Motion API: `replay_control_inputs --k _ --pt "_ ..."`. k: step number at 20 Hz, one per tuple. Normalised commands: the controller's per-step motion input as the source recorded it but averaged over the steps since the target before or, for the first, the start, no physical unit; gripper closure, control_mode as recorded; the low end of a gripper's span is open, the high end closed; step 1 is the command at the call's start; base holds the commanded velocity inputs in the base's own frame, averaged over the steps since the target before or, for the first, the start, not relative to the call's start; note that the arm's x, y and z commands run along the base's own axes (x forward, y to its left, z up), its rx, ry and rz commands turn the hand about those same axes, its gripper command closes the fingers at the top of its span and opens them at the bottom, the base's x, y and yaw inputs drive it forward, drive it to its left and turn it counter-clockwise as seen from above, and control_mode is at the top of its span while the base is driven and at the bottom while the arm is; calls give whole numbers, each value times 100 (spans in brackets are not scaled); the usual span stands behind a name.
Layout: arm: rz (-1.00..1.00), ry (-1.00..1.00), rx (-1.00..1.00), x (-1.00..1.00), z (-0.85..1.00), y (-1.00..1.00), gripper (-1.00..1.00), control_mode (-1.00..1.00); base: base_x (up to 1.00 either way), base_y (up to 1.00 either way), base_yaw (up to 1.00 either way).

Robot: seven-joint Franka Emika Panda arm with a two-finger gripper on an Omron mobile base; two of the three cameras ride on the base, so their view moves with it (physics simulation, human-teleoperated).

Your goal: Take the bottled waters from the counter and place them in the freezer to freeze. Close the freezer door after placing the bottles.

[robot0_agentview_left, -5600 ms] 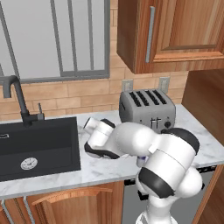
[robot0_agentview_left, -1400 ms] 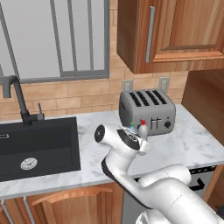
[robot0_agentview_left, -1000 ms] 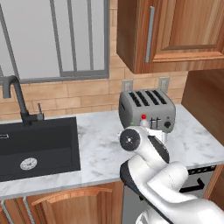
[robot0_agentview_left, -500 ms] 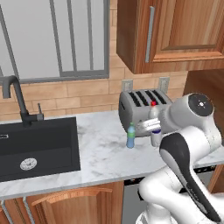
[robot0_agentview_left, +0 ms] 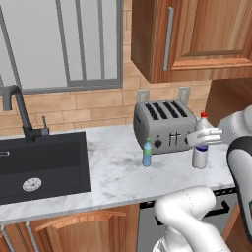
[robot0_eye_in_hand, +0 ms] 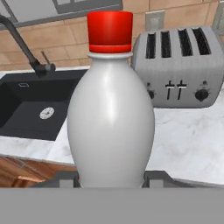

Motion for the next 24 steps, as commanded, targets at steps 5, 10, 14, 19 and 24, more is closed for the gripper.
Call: replay_control_inputs --k 5,10,14,19,24 --pt "-27 0 -1 -31 -5 0 100 -100 0 0 0" --pt "-8 2 0 -1 -2 -2 100 -100 0 0 0" --pt "0 0 0 0 0 0 100 -100 0 0 0" --pt "0 0 0 0 0 0 100 -100 0 0 0" --pt "-3 0 0 -11 0 -1 100 100 -18 1 -13"
